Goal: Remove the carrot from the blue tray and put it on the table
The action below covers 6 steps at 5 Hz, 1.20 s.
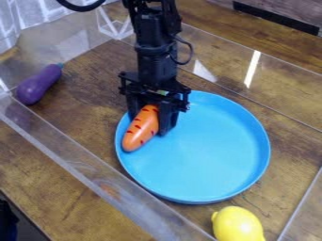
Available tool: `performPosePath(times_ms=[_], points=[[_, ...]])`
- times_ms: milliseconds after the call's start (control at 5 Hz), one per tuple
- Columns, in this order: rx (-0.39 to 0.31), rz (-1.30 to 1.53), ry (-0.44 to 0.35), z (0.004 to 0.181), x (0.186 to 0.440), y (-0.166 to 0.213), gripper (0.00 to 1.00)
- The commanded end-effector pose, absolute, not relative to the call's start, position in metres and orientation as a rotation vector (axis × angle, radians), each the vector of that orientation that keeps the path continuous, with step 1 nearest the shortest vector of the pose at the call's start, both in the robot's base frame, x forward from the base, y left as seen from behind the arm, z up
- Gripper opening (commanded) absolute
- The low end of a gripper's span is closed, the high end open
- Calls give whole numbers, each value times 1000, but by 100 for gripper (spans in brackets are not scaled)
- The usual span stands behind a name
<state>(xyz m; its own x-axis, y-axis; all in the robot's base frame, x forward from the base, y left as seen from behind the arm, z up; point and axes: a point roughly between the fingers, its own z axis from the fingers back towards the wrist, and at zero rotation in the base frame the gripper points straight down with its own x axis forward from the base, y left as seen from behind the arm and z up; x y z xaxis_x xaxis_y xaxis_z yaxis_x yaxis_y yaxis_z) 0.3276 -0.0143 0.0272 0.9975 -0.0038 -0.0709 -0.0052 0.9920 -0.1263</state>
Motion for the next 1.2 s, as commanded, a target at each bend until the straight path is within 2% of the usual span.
performPosePath(times_ms=[0, 600, 1000], points=[[-115, 7, 8, 48, 342, -6, 0], [-94, 16, 22, 45, 347, 9, 0], [-115, 5, 19, 45, 346, 2, 0]])
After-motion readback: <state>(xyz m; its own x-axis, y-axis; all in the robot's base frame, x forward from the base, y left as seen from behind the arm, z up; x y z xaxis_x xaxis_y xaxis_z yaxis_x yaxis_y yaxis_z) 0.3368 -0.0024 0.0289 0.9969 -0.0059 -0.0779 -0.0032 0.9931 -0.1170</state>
